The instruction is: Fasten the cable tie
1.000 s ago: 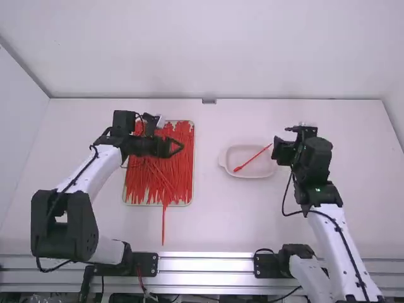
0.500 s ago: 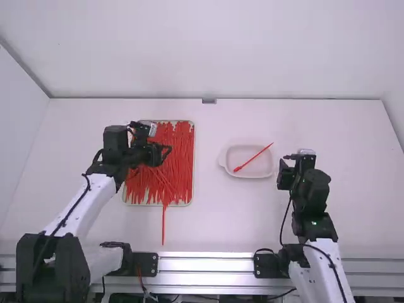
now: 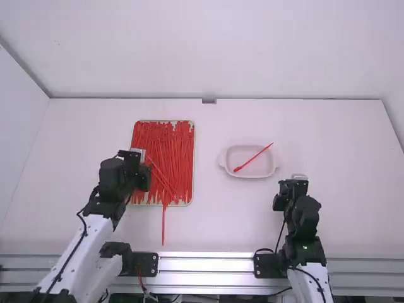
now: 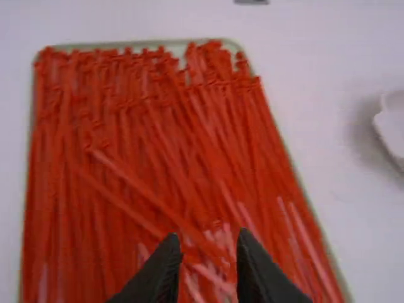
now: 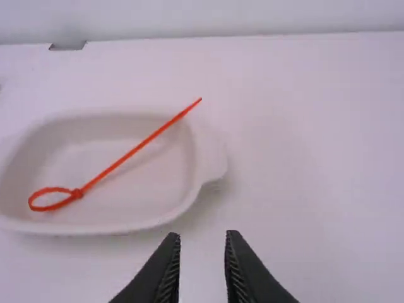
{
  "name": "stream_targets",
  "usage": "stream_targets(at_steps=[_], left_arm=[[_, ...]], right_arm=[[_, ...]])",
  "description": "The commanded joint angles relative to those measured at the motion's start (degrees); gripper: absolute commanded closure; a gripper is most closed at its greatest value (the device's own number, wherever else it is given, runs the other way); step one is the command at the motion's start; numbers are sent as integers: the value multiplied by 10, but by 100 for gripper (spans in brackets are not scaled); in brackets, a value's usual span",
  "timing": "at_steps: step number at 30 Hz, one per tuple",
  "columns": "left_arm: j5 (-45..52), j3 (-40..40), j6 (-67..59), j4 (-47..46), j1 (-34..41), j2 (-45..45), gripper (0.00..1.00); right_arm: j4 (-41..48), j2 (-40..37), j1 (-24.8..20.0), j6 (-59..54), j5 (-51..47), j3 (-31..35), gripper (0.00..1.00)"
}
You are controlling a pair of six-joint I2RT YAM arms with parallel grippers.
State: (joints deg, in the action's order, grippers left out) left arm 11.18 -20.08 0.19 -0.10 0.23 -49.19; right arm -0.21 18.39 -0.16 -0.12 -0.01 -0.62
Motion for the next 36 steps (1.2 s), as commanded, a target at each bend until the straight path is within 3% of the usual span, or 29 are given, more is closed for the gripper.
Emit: stream_targets(at_steps=[1,8,16,23,36], left_arm=[[-65,32,-2,1,-2,36,85],[-112,114,-2,1,-2,118,99],[-112,197,-2,1,-2,201,100],[-112,201,-2,1,-2,270,100],[-112,201,-2,1,-2,378,100]], right_arm=[[2,-28,2,1,0,6,87],[2,-87,2,1,0,6,98],[2,-141,2,1,0,6,100],[2,-183,2,1,0,6,100],[2,-184,2,1,0,6,100]])
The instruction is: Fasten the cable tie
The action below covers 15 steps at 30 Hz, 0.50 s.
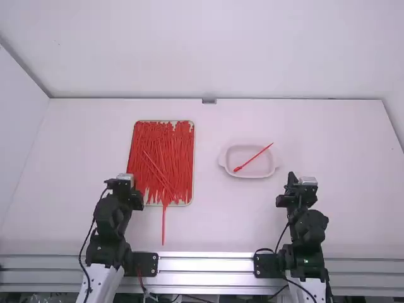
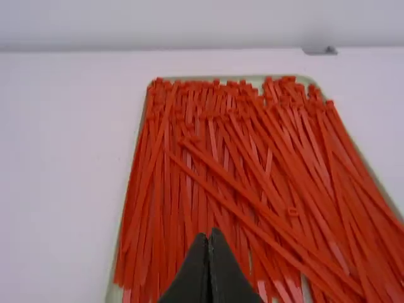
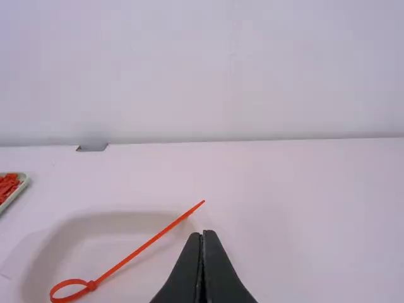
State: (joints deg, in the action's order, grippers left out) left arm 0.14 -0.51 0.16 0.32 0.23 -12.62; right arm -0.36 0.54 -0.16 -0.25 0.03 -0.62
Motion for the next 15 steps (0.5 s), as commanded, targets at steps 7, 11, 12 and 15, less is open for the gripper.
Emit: stream_targets(at_steps=[7,11,12,15], left_arm=[[-1,5,-2,-3,-2,61,100],[-1,5,-2,-3,-2,85,100],[-1,5,-2,-3,-2,93,100],[-1,5,-2,-3,-2,108,100]], right_arm=[[4,-5,2,3,0,6,100],[4,-5,2,3,0,6,100],[4,-5,2,3,0,6,100],[4,-5,2,3,0,6,100]])
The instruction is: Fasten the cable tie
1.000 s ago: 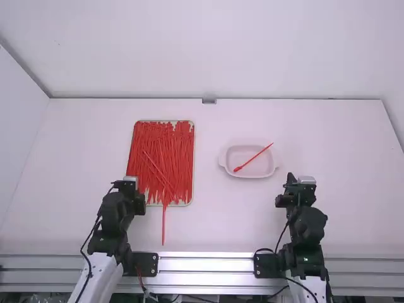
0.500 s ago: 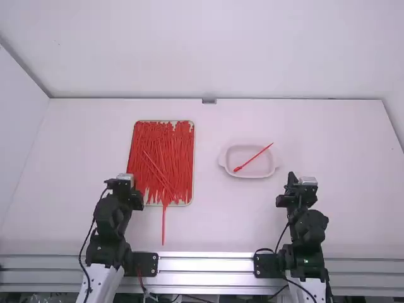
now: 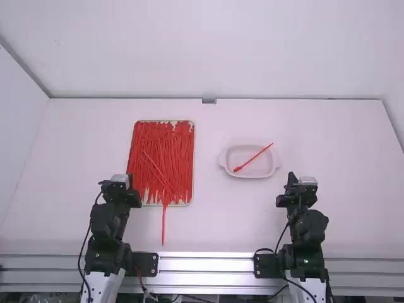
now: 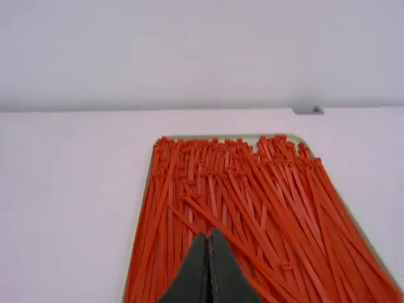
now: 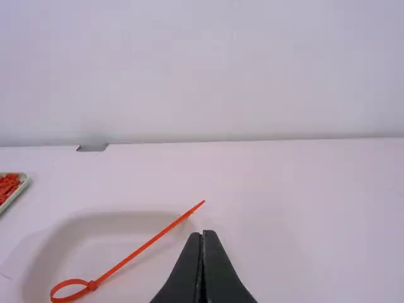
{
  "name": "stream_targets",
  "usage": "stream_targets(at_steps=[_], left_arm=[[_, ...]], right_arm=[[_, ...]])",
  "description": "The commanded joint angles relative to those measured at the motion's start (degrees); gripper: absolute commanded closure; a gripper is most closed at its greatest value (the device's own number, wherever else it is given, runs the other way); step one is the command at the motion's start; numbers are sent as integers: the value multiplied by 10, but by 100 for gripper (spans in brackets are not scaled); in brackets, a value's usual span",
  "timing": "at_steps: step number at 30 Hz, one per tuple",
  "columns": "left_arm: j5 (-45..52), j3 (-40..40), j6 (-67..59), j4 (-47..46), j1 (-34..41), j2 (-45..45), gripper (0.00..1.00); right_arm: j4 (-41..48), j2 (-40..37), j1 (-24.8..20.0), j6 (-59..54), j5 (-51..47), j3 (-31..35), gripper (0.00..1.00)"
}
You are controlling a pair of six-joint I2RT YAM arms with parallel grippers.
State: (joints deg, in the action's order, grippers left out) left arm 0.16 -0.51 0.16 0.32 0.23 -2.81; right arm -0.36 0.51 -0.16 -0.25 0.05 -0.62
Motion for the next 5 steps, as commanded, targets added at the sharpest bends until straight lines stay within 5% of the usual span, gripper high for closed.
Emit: stream_targets(at_steps=[1,5], left_arm=[[-2,5,-2,-3,-2,18,100],[-2,5,-2,-3,-2,28,100]], right_arm=[[4,-5,2,3,-1,6,100],[4,-5,2,3,-1,6,100]])
